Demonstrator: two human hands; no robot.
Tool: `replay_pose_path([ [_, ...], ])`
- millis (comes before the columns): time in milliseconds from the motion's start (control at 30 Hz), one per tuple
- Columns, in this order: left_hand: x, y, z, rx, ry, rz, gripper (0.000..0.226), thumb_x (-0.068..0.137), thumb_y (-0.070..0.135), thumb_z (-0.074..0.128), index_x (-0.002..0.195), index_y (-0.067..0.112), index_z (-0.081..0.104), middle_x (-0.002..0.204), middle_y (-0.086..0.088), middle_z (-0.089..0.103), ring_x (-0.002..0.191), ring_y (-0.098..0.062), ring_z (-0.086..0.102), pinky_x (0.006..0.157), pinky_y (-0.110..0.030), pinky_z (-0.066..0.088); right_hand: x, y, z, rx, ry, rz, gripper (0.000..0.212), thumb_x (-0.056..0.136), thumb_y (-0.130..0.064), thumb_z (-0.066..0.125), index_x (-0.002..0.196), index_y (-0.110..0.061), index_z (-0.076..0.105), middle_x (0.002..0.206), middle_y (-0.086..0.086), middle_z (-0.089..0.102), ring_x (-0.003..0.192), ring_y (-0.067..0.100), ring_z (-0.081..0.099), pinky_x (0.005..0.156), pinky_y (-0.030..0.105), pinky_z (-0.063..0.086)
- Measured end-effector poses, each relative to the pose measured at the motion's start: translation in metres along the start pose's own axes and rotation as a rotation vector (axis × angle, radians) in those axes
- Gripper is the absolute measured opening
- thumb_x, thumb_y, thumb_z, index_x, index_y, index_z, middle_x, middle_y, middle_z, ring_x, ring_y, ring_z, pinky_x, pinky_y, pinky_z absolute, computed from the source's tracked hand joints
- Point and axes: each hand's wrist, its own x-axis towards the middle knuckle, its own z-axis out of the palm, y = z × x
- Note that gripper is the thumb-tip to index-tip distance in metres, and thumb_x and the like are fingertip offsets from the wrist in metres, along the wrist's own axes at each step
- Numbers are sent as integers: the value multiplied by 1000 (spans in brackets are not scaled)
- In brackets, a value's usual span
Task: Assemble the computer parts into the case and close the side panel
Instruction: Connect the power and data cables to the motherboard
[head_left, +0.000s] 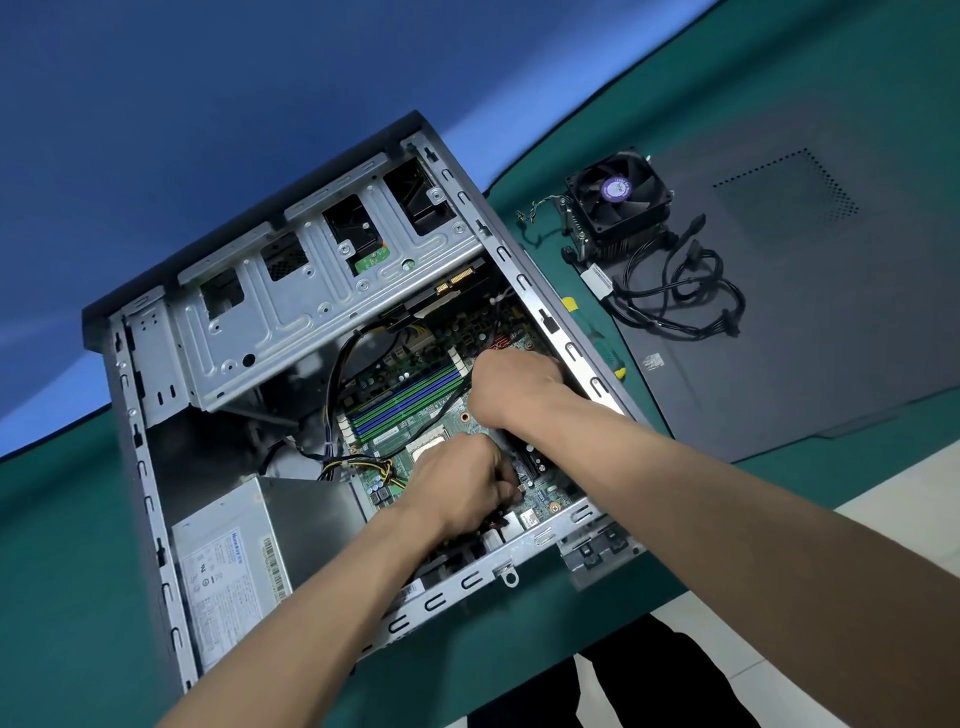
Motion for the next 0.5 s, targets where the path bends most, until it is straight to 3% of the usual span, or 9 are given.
replay_pose_path([
  [133,0,3,-1,96,1,64,13,82,26,64,89,30,75,89,11,72,88,-14,63,71,-24,47,-1,0,0,16,2,4,26,87,-7,50,63,-12,40,65,2,42,72,23,48,58,28,35],
  [267,0,4,-1,164,9,123,18,85,27,60,98,26,73,97,4,72,96,-22,63,80,-29,50,1,0,2,8,7,3,26,87,-9,51,63,-12,41,64,1,43,70,22,48,50,25,32],
  [500,-2,3,0,121,-29,92,16,86,25,60,94,22,73,92,0,72,89,-24,63,76,-31,51,3,0,2,9,3,-6,27,86,-8,50,62,-12,39,64,1,41,68,22,47,44,24,28],
])
